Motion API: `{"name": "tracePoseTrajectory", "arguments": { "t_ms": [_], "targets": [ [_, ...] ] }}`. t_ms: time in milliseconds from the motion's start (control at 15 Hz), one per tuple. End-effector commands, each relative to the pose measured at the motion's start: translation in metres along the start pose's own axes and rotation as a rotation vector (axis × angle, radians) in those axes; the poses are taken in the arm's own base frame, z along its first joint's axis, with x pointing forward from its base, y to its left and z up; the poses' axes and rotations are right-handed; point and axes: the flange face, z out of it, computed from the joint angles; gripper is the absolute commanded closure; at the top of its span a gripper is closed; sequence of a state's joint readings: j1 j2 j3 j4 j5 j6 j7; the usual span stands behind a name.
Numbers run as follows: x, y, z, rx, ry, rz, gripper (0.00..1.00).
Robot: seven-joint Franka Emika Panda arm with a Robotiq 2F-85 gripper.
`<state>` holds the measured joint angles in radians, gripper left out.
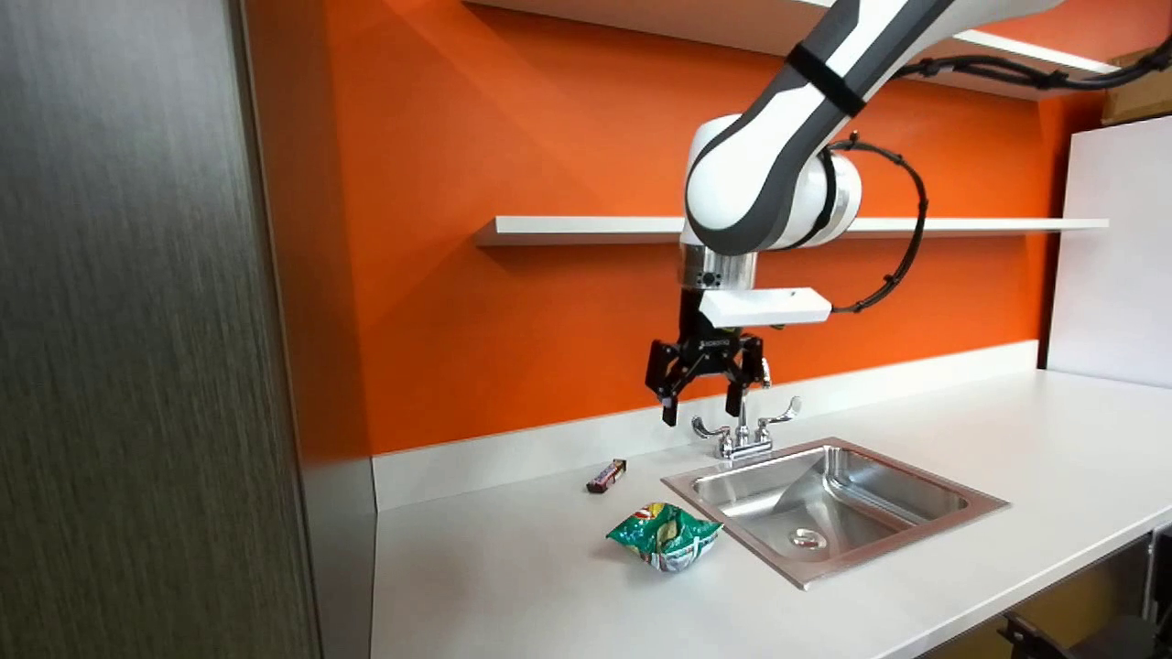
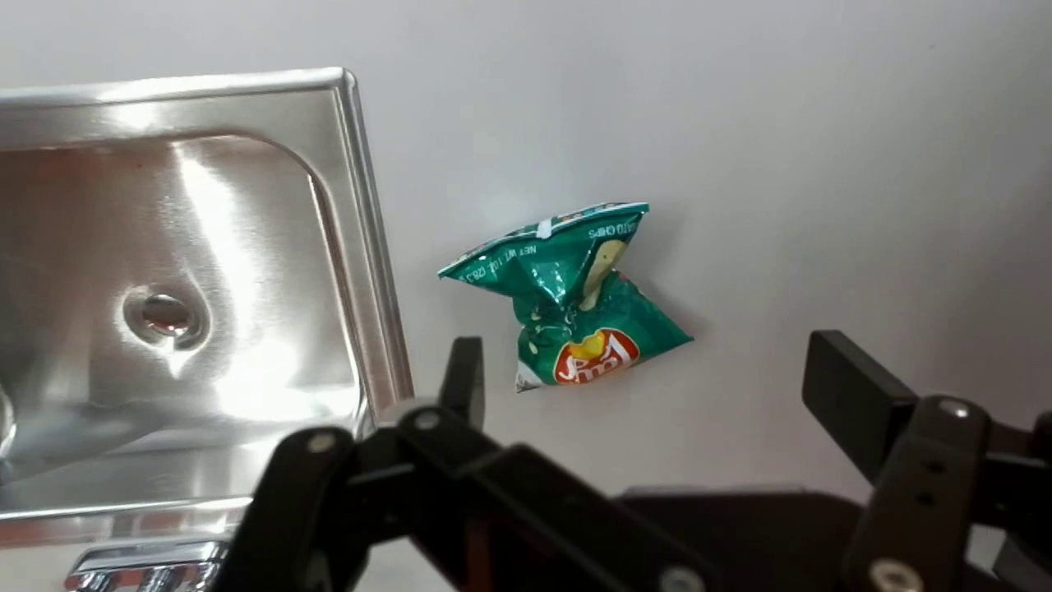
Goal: Put the green packet in the sink.
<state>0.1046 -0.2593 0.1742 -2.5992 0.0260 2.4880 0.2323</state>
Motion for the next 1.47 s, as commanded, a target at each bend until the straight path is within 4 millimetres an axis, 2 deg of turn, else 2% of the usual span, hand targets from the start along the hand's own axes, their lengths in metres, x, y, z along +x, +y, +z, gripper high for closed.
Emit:
{"name": "tracePoseTrajectory", "arguments": {
  "t_ms": [0,467,733,1400],
  "targets": [
    [0.028,0.012,0.036,-0.017,-0.025,-0.073,0.0],
    [0.056,0.023,0.095,-0.022,-0.068,-0.117,0.0],
    [0.066,0.02,0.121,-0.021,-0.099,-0.117,0.0],
    [0.076,0.008,0.17,-0.021,-0.155,-0.149,0.0]
  ]
}}
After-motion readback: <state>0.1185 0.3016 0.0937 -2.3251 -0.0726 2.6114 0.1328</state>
